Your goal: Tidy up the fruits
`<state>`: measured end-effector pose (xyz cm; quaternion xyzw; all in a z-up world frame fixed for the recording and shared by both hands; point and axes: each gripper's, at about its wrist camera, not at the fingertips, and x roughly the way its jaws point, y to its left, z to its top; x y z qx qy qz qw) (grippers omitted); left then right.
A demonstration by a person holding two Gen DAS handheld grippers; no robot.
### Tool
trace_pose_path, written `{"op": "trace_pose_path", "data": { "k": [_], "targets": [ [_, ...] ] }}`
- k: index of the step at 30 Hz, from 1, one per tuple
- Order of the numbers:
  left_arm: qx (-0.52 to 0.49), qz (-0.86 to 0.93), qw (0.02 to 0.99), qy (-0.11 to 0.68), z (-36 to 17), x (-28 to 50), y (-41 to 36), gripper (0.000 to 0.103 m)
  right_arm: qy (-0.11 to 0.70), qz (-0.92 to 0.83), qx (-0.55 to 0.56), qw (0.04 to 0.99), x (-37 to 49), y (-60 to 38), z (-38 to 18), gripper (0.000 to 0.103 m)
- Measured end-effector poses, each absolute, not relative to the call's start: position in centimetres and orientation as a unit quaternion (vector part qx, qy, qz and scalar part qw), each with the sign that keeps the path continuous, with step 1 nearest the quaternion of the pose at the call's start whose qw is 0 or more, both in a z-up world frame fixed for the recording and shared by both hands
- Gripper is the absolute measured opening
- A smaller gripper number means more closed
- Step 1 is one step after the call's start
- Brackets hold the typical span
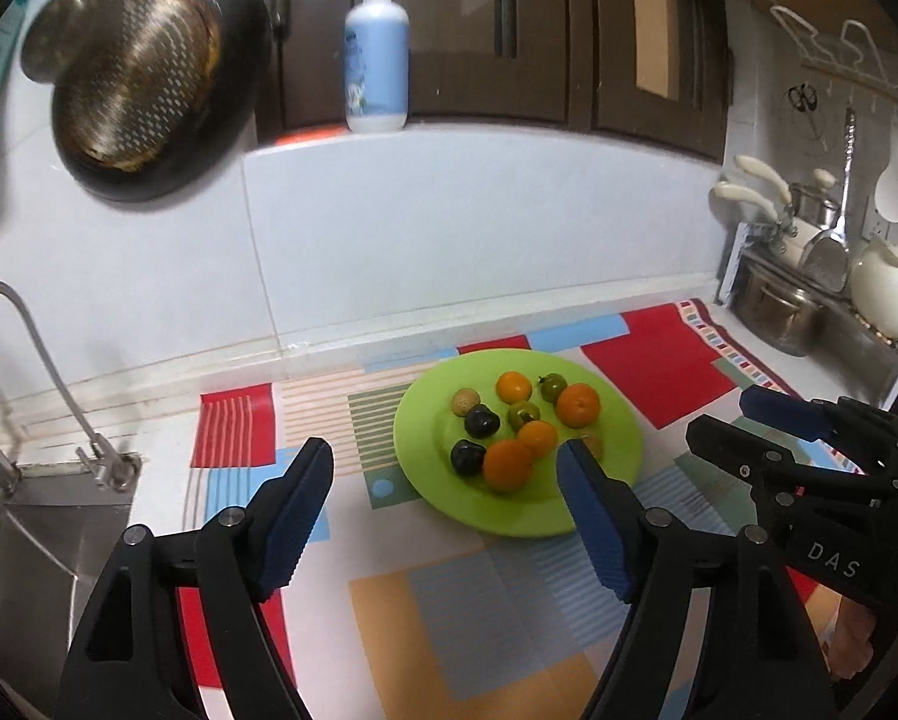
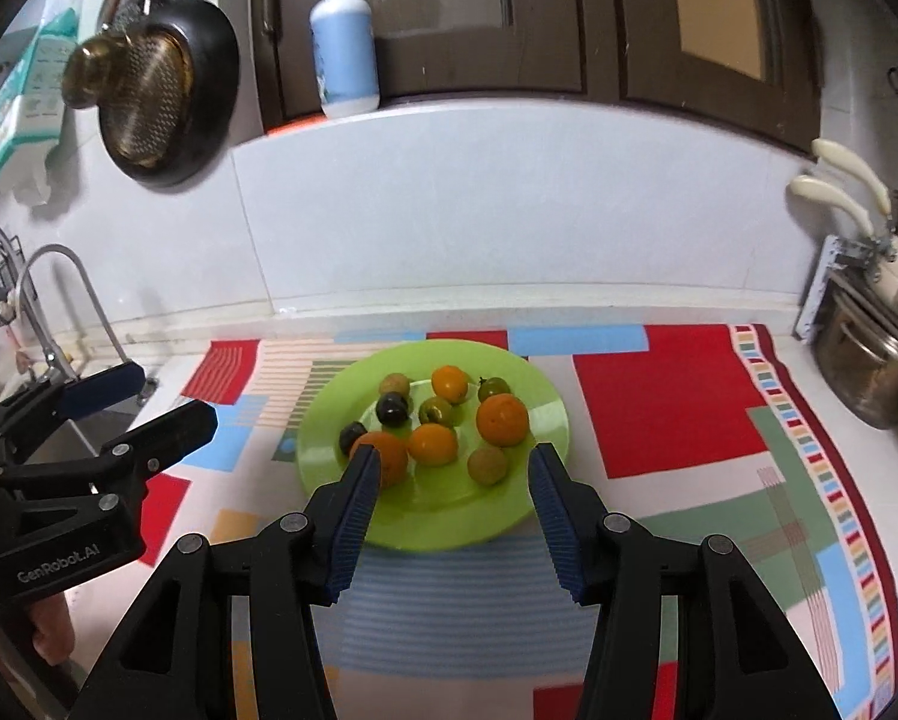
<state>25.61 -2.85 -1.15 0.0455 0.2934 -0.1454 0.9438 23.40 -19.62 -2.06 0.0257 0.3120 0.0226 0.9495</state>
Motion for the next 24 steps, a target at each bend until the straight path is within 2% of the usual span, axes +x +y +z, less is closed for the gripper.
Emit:
{"op": "trace_pose_path", "data": {
  "k": [3,9,24],
  "targets": [
    [0.044,-0.134,0.950,0.279,-0.1,23.6,-2.3,0.085,0.299,0.019,0.033,0.954,21.5,-19.5,-1.1,0.064],
    [0.033,-0.114,0.961,0.251,1.7,19.3,-1.7,0.092,0.279,0.018,0.028,0.960,17.8,-19.3,0.7,0.064],
    [0.019,-0.090,0.969,0.230,3.0,9.3,-2.4,0.095,0.262,0.035,0.017,0.964,8.3,-20.2,2.5,0.064]
  ]
}}
